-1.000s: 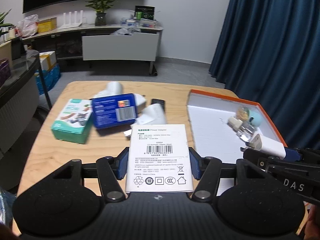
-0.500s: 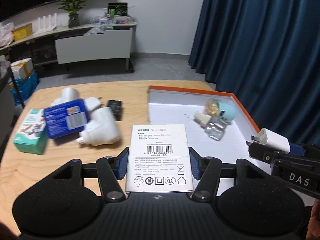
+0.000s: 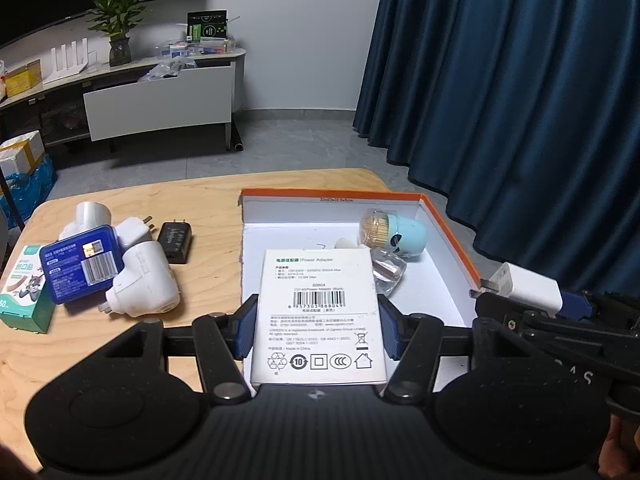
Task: Organize rigid objects
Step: 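Carry the adapter box and white plug into the white box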
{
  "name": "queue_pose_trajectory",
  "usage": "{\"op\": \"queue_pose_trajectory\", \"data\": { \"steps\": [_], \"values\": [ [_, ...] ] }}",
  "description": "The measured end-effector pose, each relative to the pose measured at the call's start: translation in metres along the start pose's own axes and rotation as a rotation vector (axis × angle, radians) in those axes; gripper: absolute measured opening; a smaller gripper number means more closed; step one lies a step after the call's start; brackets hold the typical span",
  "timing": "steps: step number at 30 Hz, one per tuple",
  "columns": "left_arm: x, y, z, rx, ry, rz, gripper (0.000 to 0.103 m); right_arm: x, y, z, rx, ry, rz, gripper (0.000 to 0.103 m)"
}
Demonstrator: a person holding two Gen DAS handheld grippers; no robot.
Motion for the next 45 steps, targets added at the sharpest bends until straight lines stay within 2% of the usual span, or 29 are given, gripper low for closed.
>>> {"op": "queue_pose_trajectory", "data": {
  "steps": [45],
  "values": [
    [-0.011,0.026,0.013,0.004,0.017,-0.04,0.059,-0.029,0.04,0.006,0.021,-0.041,-0.047,0.068]
  ]
}}
Point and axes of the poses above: each gripper's, at about its wrist camera, not at the fingertips, and y roughly the way its jaws point, z to its right, x to its underside, the point moved 6 cm from there along y, roughly the way its jaws point, and after that the axes turned 15 degrees about -z, right-handed, at the moved point
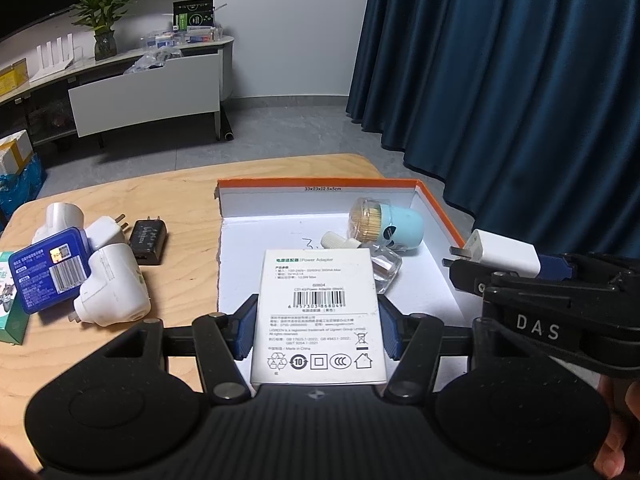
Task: Organize rigid objects
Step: 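Carry the adapter box and white plug into the white box, then open both grippers to release the adapter box and plug in the box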
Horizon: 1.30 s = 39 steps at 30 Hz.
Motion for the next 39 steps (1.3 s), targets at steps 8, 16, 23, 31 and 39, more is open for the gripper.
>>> {"op": "queue_pose_trajectory", "data": {
  "steps": [8,16,23,31,39],
  "values": [
    [-0.005,0.006,0.001,0.003,0.005,-0.005,0.059,-0.007,0.01,0.0,0.01,-0.007,-0.01,0.068],
    [-0.007,0.013,0.001,0.003,0.009,-0.014,0.059,-0.015,0.021,0.001,0.021,-0.017,-0.024,0.068],
    [-0.012,0.019,0.001,-0.003,0.012,-0.022,0.059,-0.023,0.031,0.004,0.033,-0.019,-0.034,0.068],
    [-0.019,0.026,-0.001,-0.006,0.006,-0.024,0.059,-0.026,0.037,0.007,0.031,-0.013,-0.037,0.068],
    [-0.034,0.033,-0.006,-0.009,-0.007,-0.017,0.059,-0.034,0.034,0.012,0.039,0.013,0.015,0.071]
  ]
}}
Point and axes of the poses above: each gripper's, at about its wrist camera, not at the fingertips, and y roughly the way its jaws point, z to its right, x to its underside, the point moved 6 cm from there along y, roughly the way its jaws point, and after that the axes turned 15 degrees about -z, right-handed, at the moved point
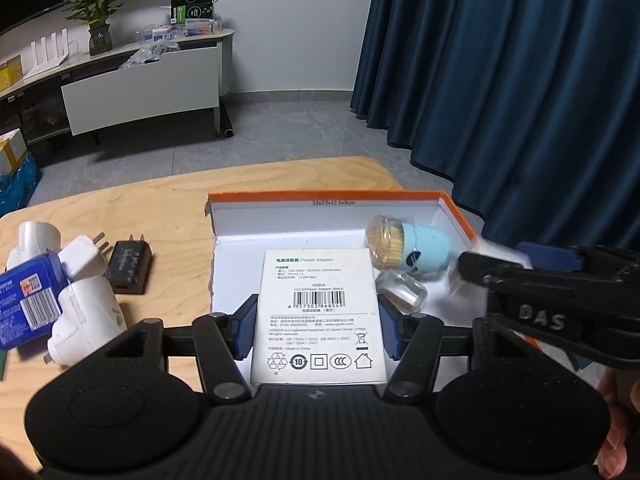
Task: Organize rigid objects
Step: 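Open both grippers to release the adapter box and plug in the box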
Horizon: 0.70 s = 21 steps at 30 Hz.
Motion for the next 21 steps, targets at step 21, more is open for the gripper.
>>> {"op": "queue_pose_trajectory", "data": {
  "steps": [21],
  "values": [
    [-0.013,0.011,-0.015,0.013,-0.046,-0.032,0.068,0.012,-0.038,-0.002,-0.032,0.031,0.075,0.071]
  ]
}}
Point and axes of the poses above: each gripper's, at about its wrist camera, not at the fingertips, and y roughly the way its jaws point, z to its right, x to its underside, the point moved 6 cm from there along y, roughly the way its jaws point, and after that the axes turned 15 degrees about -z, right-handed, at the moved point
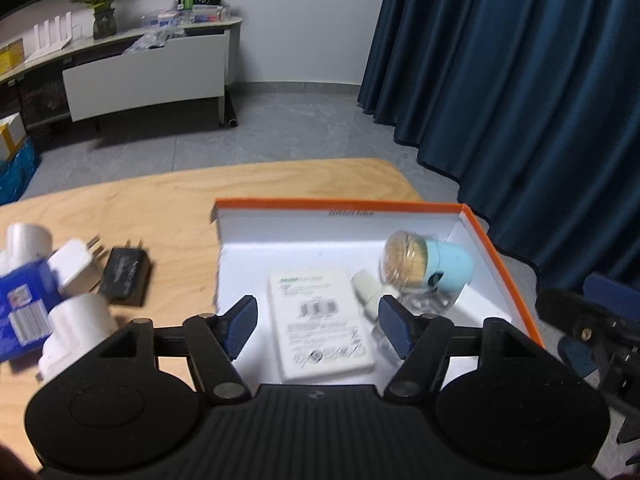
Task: Organize rigid objects
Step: 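Open both grippers to release the adapter box and plug in the box, then move both grippers back toward the green bandage box and large white plug adapter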
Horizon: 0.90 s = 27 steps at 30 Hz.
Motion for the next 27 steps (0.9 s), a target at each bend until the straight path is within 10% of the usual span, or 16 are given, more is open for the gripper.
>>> {"op": "queue_pose_trajectory", "data": {
  "steps": [27],
  "values": [
    [0.073,-0.085,-0.111,-0.148,-0.22,0.024,0.084,0.024,-0.013,-0.116,-0.158,-0.158,-0.071,0.076]
  ]
}}
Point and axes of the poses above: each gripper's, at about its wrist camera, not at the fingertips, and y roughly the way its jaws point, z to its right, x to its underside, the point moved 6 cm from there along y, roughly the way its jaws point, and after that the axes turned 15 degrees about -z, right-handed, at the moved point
